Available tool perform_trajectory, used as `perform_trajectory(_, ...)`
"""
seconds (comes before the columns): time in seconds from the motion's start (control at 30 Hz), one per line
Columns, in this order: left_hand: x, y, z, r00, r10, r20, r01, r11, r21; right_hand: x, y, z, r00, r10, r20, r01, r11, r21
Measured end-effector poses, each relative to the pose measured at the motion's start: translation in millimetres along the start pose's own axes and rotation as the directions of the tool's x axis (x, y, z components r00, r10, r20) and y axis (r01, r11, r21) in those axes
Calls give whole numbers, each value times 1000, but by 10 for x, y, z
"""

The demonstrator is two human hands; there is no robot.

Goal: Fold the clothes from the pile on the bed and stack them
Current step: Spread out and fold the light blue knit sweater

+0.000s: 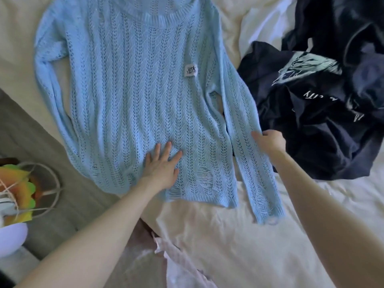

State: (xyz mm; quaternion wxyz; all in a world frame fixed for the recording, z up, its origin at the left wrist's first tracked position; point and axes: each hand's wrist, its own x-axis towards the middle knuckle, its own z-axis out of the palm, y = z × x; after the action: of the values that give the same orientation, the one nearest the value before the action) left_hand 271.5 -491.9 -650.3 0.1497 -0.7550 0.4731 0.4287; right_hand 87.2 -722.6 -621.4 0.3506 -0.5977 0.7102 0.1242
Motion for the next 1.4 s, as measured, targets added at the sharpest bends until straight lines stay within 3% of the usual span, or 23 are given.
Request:
perform_trajectory(0.1,21,34,-143,999,-36,9,36,997,-65,40,38,-118,996,-4,92,-19,967,255)
perform_trajectory(0.2,-34,167,-263,959,-87,-270,22,972,-235,-54,75,-313,975,-27,221,-125,755,644)
perform_trajectory(0.27,-30,378,-385,900,-129,-417,-82,888,-452,-148,64,-417,949,-103,297,-160,654,740)
perform_trajectory(0.33,15,665,-578,936,-168,-308,-122,667,-735,-261,25,-449,924,-186,334,-139,651,747)
perform_trajectory(0.4,95,938,-793,991,-116,-67,-21,355,-935,-354,-19,-435,906,-242,346,-121,637,762)
perform_trajectory(0.47,178,1140,-968,995,-11,99,99,123,-987,-426,-48,-403,897,-283,339,-94,628,773)
perform_trajectory(0.53,224,1242,-1075,989,43,143,146,-65,-987,-501,-61,-356,896,-311,317,-40,654,755)
perform_trajectory(0.6,215,1263,-1144,992,-56,114,105,-143,-984,-572,-47,-285,889,-324,325,-27,670,742)
perform_trajectory(0.7,151,1147,-1180,975,-221,-29,-48,-83,-995,-649,-41,-146,868,-322,378,-59,688,723)
perform_trajectory(0.87,-146,460,-1175,939,-263,-223,-224,26,-974,-636,-304,120,885,-263,385,-74,737,672)
perform_trajectory(0.97,-140,-97,-1230,881,-434,-191,-128,172,-977,-592,-559,306,887,-254,385,-93,719,689)
perform_trajectory(1.07,50,-558,-1283,843,-535,-52,137,307,-942,-501,-815,468,890,-184,416,-196,670,716)
perform_trajectory(1.17,368,-754,-1449,877,-479,-24,239,480,-844,-396,-1035,606,903,-109,415,-263,624,736)
perform_trajectory(1.3,865,-632,-1870,893,-383,-238,48,607,-793,-179,-1299,659,935,-8,355,-291,557,778)
perform_trajectory(1.4,1280,-425,-2169,895,-279,-348,-65,691,-720,-70,-1502,656,859,-15,512,-445,475,759)
